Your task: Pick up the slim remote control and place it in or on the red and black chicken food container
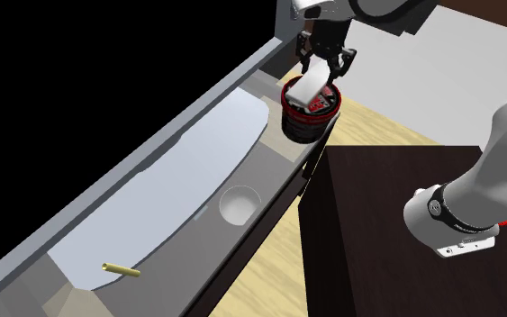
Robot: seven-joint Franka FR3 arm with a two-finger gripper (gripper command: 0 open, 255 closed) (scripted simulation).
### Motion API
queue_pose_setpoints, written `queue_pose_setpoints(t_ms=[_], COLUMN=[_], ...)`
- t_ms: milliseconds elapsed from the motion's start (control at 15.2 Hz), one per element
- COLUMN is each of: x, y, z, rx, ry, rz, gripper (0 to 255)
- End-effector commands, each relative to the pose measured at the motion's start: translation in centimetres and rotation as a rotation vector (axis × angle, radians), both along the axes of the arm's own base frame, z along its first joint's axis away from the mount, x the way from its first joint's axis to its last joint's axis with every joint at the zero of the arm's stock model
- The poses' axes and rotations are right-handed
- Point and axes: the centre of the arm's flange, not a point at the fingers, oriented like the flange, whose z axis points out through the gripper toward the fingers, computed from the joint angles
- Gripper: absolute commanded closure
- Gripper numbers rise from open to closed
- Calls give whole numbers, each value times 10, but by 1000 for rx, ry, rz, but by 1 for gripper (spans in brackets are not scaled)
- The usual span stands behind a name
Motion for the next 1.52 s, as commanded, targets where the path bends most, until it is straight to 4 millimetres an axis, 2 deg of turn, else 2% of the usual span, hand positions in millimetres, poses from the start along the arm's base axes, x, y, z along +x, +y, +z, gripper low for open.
queue_pose_setpoints(t_ms=[0, 462, 990, 1056, 1386, 1452], x=[0, 0, 0, 0, 0, 0], y=[0, 0, 0, 0, 0, 0], z=[-11, -52, -52, -52, -52, -39], rx=[0, 0, 0, 0, 0, 0], ry=[0, 0, 0, 0, -1, 0], rz=[0, 0, 0, 0, 0, 0], gripper=[255, 255, 255, 0, 0, 0])
